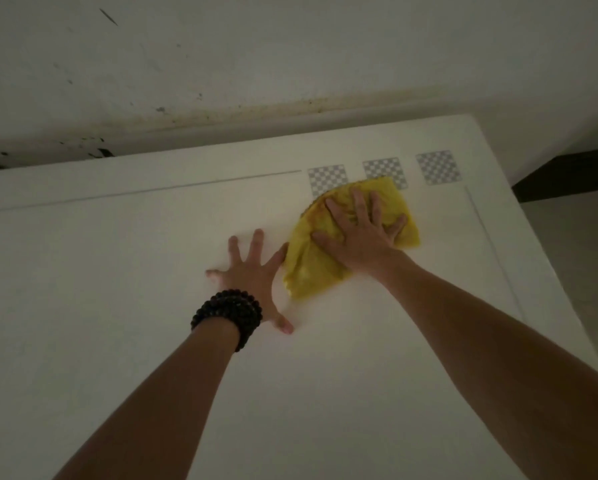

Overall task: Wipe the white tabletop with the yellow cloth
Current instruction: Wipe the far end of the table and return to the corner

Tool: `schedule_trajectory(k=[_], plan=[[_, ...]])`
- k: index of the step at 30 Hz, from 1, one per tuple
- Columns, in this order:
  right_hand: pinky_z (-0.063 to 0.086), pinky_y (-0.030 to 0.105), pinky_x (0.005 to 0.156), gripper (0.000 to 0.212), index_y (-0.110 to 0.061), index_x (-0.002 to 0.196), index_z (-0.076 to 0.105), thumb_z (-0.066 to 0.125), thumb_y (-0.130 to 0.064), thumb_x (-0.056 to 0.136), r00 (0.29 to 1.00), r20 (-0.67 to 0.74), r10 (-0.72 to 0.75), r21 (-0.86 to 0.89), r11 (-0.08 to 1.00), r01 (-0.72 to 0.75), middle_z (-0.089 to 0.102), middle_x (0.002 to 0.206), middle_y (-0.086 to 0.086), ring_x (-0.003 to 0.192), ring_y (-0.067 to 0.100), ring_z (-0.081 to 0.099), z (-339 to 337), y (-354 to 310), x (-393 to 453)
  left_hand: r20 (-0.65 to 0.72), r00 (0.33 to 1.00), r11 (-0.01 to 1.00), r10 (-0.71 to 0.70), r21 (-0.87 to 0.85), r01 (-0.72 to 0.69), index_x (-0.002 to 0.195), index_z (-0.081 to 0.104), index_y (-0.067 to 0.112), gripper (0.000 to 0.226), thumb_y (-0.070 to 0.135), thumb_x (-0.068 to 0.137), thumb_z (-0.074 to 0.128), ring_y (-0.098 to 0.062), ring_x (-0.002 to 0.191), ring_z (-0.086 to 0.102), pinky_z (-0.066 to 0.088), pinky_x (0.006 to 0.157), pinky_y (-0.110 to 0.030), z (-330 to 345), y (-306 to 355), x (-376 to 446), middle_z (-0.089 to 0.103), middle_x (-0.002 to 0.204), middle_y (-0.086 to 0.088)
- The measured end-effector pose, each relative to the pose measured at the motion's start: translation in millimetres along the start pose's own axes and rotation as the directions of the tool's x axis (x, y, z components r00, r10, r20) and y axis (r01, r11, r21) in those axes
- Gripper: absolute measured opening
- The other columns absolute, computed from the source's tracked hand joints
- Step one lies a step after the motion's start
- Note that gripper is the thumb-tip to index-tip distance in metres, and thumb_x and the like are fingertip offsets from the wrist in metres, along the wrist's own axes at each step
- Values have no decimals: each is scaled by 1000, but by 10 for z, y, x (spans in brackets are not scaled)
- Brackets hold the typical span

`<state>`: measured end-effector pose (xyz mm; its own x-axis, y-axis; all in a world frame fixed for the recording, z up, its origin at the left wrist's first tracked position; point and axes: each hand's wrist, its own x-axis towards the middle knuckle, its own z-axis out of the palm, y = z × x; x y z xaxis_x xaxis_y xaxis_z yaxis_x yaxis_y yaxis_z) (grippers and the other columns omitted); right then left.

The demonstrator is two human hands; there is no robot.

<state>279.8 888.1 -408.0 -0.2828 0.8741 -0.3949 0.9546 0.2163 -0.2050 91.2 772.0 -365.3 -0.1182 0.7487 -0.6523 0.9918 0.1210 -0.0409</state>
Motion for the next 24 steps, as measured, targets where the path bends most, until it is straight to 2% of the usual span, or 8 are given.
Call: schedule_trajectory(k=[3, 6, 10, 13, 16, 19, 22, 24], plan=[[-13, 79, 106, 80, -58, 152, -3, 18, -90, 82, 1000, -12, 0, 8, 1000, 0, -22, 167, -7, 151, 35, -25, -51, -85, 133, -12, 1000, 1000, -4, 17, 5, 144, -8, 48, 138, 79, 39, 76, -39, 141, -25, 29, 99, -73, 11, -14, -7, -35, 153, 5], [-12, 79, 107, 78, -57, 152, -7, 20, -87, 85, 999, 5, -32, -53, 998, 32, -25, 166, -6, 151, 35, -25, -26, -87, -9, -47, 999, 1000, -4, -2, 4, 145, -7, 46, 137, 80, 40, 74, -36, 142, -24, 27, 101, -71, 63, -36, -2, -33, 154, 5], [-10, 79, 107, 75, -59, 148, -16, 23, -79, 88, 993, 38, -108, -110, 988, 112, -29, 165, -6, 150, 34, -26, 173, -184, -512, -231, 973, 986, 4, -162, -43, 148, 0, 41, 126, 85, 49, 65, -29, 145, -12, 17, 110, -65, 317, -141, -194, -16, 159, -2], [-13, 78, 107, 78, -59, 148, -18, 27, -79, 87, 985, 60, -159, -124, 978, 165, -31, 163, -6, 149, 35, -28, 367, -308, -915, -311, 950, 980, 12, -187, -73, 149, 6, 38, 112, 87, 60, 53, -28, 145, -5, 16, 111, -62, 564, -334, -433, -10, 160, -3], [-15, 78, 106, 81, -59, 149, -16, 26, -84, 84, 976, 75, -202, -137, 968, 211, -31, 163, -6, 149, 36, -28, 545, -525, -1262, -363, 932, 978, -18, -202, -59, 149, 14, 37, 89, 72, 77, 51, -29, 145, 3, 21, 109, -62, 750, -658, -720, -2, 160, -3], [-14, 78, 106, 83, -57, 151, -12, 27, -85, 83, 968, 85, -236, -148, 958, 247, -30, 164, -5, 149, 36, -28, 714, -772, -1520, -398, 907, 965, -139, -261, 34, 146, 26, 31, 69, 44, 83, 53, -27, 140, 19, 31, 104, -56, 872, -1025, -975, 14, 158, -2], [-14, 78, 106, 85, -56, 152, -13, 27, -85, 83, 958, 103, -267, -175, 944, 281, -32, 163, -5, 148, 36, -29, 879, -1084, -1753, -377, 876, 914, -302, -375, 154, 143, 30, 26, 61, 29, 86, 51, -26, 136, 26, 35, 100, -53, 1032, -1434, -1257, 22, 154, -2], [-13, 79, 106, 85, -55, 151, -14, 25, -86, 82, 950, 117, -289, -182, 934, 307, -32, 163, -4, 148, 37, -29, 1008, -1368, -1919, -358, 868, 899, -343, -394, 192, 143, 29, 26, 60, 27, 86, 49, -27, 135, 26, 36, 100, -53, 1199, -1735, -1468, 22, 154, -2]])
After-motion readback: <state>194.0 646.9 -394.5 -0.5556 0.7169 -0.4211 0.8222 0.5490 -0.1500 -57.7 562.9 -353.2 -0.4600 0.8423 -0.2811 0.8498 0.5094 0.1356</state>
